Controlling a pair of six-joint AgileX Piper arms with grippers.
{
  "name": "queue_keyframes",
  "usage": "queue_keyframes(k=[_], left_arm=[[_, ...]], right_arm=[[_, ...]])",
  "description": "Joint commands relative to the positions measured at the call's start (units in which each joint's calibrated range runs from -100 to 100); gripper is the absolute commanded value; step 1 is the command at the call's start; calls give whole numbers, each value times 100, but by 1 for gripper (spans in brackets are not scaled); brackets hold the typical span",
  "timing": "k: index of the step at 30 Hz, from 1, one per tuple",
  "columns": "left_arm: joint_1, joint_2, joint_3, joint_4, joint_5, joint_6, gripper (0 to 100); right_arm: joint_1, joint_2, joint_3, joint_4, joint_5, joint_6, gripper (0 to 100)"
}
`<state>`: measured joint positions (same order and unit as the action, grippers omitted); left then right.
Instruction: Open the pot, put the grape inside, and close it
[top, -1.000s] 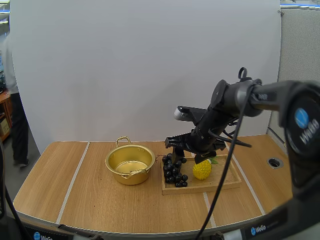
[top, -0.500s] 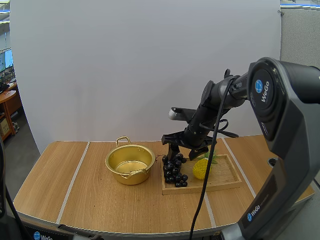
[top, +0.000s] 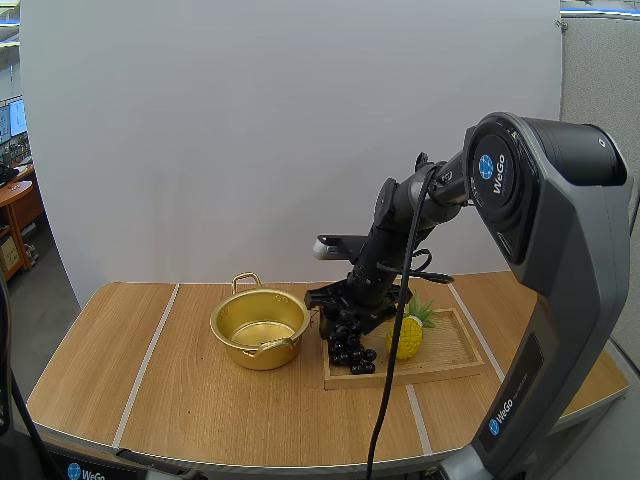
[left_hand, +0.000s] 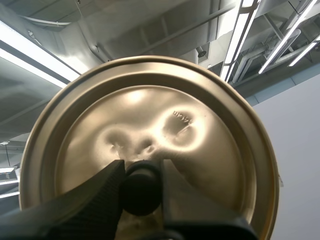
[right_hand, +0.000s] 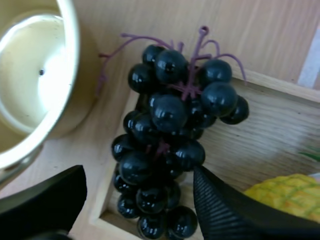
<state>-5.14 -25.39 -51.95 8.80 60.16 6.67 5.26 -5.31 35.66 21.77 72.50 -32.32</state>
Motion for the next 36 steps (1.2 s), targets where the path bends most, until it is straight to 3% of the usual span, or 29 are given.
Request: queue_keyframes(k=[1,21,22,23,24,26,27,36], left_arm=[[-10,-13,-34,52,-214,-39,0],[-10,-13,-34,52,-214,-39,0],[-10,-13,-34,52,-214,-39,0],[-10,-13,-34,52,-214,-39,0],[-10,-13,-34,52,-214,-39,0],[-10,-13,-34,52,-214,-39,0],[-10,-13,-34,52,-214,-39,0],[-10,-13,-34,52,-214,-39,0]], right_arm=[[-5,217,-35,-366,-254,136,100],[-5,821,-35,-494,-590,217,100],[-4,821,-35,-483,-590,217,89],[22,821,-35,-471,-546,217,69],[68,809,-35,-471,-526,217,40],[120,797,-35,-460,-488,217,8],[178,742,-35,-460,-488,217,0],[223,-238,-267,-447,199,217,0]])
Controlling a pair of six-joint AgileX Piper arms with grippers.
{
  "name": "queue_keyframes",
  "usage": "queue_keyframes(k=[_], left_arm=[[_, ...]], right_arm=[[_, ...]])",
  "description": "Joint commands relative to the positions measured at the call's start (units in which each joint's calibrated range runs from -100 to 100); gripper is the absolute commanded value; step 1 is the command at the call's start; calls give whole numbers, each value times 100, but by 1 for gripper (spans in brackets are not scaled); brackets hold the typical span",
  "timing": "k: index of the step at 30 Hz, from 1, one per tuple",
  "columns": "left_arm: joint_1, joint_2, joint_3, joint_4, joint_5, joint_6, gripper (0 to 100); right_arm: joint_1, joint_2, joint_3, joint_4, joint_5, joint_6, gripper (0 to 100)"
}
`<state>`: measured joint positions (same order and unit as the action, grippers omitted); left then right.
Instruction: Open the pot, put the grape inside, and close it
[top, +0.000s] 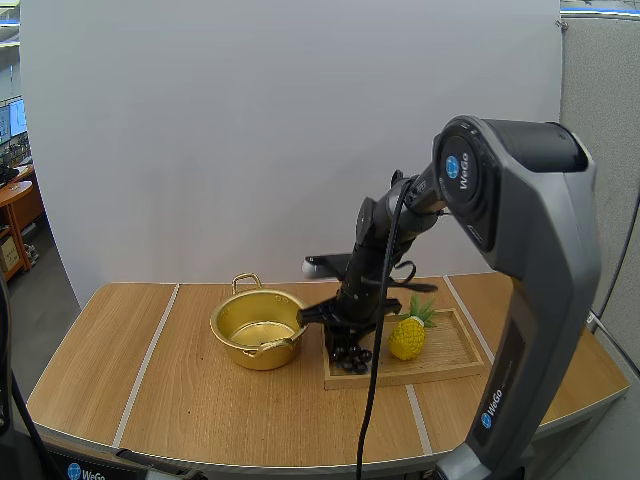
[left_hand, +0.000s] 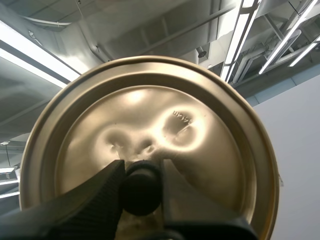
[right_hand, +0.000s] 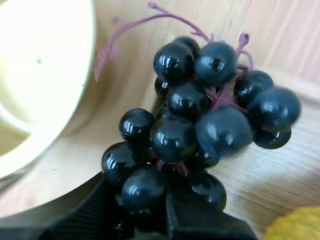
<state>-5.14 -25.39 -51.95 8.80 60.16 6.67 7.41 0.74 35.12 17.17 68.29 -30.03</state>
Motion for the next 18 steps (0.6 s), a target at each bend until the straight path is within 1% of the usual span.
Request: queue_keyframes(k=[1,9,13,18], left_arm=[[-10,-13,-34,52,-214,-39,0],[-10,-13,-34,52,-214,-39,0],[-10,-13,-34,52,-214,-39,0],[-10,-13,-34,52,-214,-39,0]], right_arm=[[8,-1038,-213,14,637,-13,0],[8,-2398,-213,77,880,-26,0],[130,-2593,-265,101,900,-47,0],[475,-2445,-738,101,884,-32,0]])
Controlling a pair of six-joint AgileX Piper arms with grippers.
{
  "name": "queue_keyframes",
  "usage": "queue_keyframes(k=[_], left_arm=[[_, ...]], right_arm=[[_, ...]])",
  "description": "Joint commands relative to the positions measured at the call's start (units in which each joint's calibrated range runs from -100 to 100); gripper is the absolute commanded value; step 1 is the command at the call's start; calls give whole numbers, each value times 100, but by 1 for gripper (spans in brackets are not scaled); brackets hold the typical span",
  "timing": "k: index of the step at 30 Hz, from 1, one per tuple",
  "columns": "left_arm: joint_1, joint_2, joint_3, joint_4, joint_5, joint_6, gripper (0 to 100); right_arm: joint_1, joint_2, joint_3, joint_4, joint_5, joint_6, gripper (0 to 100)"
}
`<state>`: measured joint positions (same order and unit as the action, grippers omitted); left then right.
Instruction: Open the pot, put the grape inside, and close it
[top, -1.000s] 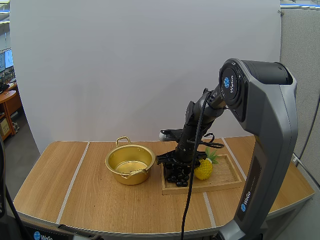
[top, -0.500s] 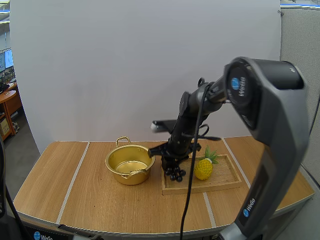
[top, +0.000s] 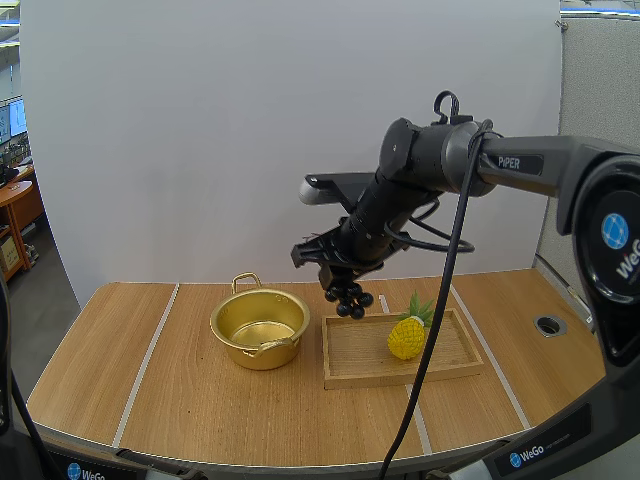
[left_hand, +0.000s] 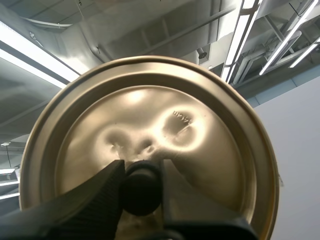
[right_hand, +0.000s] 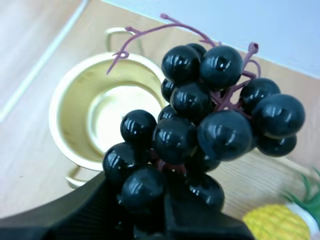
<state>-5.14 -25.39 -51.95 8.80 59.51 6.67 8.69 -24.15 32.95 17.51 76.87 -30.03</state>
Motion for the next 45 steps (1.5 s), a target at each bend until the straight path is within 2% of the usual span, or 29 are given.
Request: queue_keyframes(k=[1,11,21,33,45], left_arm=[[-10,-13,-34,52,-149,-39,0],[-10,-13,-34,52,-149,-39,0],[-10,-13,-34,52,-149,-39,0],[-10,-13,-34,52,-149,-39,0],[-10,-13,-34,52,-149,-39,0]], right_arm=[[413,134,-623,66,25,-18,0],[819,1683,-1644,66,96,89,0],[1063,2890,-1965,66,-339,175,0],[1063,3570,-2265,-93,-329,209,0],[1063,3896,-2239,-57,421,243,0]])
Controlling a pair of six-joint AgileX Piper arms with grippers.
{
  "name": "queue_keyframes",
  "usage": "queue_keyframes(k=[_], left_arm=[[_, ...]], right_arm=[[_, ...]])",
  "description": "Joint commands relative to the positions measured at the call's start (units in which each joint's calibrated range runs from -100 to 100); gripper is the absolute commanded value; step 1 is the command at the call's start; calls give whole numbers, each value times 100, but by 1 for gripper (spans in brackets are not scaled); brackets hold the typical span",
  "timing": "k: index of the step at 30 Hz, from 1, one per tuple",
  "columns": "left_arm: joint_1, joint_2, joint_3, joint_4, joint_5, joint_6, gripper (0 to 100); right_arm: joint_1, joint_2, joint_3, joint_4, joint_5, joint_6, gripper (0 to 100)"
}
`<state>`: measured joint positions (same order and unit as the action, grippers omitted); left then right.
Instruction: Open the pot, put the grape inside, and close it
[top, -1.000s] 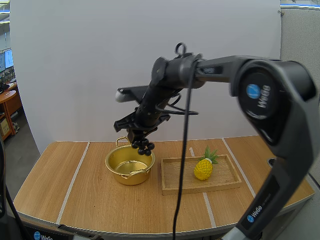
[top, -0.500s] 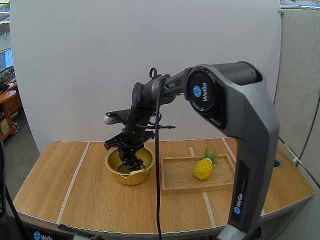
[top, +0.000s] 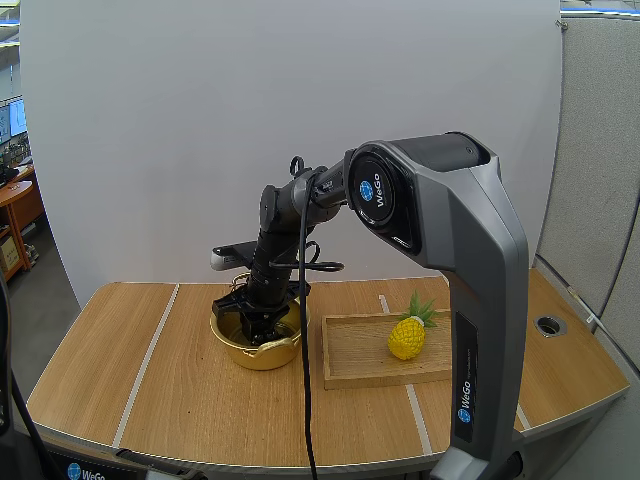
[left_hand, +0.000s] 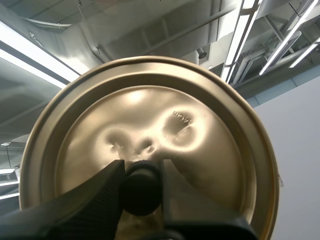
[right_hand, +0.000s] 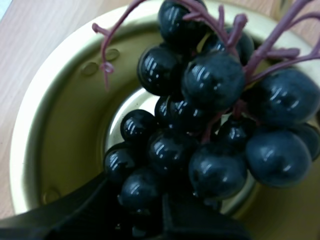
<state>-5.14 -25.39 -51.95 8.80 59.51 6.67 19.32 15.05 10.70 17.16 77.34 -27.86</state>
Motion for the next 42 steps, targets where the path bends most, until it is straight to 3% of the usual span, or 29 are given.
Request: queue_keyframes(k=[1,12,14,17,18,29,42], left_arm=[[-10,-13,-34,52,-149,-39,0],[-10,-13,-34,52,-149,-39,0],[-10,-13,-34,52,-149,-39,0],[-10,-13,-34,52,-149,-39,0],[-10,-13,-34,52,-149,-39,0],[-10,-13,-34,52,-149,-39,0],[-10,-13,-34,52,-149,-39,0]], right_arm=[[0,-24,-13,-22,392,26,0],[0,-50,-92,219,594,-17,3],[0,-95,-205,219,731,-17,30],[0,-192,-317,180,774,47,93],[0,-226,-365,126,774,94,100],[0,-1134,-430,6,890,219,100],[0,-3433,-397,-411,2013,572,100]])
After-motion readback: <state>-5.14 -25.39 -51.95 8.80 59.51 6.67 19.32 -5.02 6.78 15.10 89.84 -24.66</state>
